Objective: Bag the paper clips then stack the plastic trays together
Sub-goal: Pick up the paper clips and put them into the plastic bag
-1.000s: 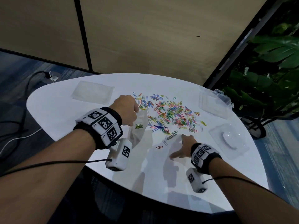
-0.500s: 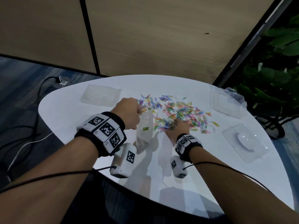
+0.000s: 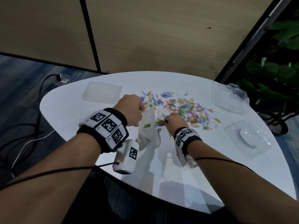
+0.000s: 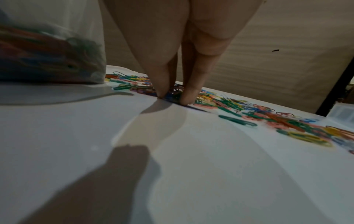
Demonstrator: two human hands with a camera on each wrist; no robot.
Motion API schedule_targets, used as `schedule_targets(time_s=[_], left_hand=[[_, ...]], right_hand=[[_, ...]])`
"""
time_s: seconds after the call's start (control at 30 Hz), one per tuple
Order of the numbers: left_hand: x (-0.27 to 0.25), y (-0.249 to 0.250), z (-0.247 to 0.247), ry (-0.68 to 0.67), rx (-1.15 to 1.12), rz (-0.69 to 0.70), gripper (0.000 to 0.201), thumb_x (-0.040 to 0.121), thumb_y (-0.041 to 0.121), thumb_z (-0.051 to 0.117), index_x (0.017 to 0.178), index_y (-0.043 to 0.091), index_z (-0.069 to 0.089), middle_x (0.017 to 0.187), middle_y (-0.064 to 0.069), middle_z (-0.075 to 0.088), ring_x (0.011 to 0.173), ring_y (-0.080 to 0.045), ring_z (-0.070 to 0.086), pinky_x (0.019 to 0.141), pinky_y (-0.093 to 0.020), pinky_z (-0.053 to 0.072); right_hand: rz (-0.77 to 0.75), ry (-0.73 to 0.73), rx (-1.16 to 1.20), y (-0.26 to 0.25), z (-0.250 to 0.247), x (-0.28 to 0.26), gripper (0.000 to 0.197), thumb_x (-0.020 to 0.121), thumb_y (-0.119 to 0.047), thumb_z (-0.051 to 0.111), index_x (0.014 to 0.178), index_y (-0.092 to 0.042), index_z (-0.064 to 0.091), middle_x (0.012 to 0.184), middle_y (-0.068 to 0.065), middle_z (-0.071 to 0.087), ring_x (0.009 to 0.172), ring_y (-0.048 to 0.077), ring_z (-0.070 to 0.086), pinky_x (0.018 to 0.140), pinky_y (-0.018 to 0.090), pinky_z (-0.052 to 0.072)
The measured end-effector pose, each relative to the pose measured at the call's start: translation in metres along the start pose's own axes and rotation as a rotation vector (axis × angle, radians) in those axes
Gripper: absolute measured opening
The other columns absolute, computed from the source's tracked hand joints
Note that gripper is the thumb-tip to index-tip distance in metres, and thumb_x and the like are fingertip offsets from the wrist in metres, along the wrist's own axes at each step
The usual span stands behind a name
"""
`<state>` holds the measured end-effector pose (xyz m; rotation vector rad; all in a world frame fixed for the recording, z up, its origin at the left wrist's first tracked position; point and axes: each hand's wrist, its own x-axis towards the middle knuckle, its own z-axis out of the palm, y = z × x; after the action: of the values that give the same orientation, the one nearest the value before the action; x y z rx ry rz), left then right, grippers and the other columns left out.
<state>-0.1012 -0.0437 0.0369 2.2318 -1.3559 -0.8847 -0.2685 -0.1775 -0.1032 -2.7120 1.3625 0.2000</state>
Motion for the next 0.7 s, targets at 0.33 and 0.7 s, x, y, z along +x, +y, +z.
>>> schedule_targets(time_s=[0.33, 0.7], left_hand=[[0.002, 0.004, 0.002, -0.032, 0.0, -0.011, 0.033, 0.092, -0.005, 0.053, 0.117, 0.007, 0.071, 0.093, -0.016, 0.076, 0.07, -0.026, 0.077, 0.08, -0.04, 0.064], [0.002, 0.005, 0.003, -0.013, 0.006, -0.002, 0.031, 0.089, -0.004, 0.052, 0.107, 0.008, 0.074, 0.086, -0.011, 0.075, 0.066, -0.026, 0.077, 0.076, -0.039, 0.065]], right_hand=[[0.502, -0.059, 0.866, 0.032, -0.038, -0.007, 0.011, 0.083, -0.015, 0.076, 0.093, -0.011, 0.077, 0.083, 0.002, 0.073, 0.071, 0.017, 0.069, 0.065, 0.02, 0.056], [0.181, -0.295, 1.803, -0.033, -0.105, -0.052, 0.029, 0.089, 0.001, 0.064, 0.116, 0.01, 0.063, 0.097, 0.013, 0.071, 0.083, 0.016, 0.071, 0.076, 0.02, 0.058]])
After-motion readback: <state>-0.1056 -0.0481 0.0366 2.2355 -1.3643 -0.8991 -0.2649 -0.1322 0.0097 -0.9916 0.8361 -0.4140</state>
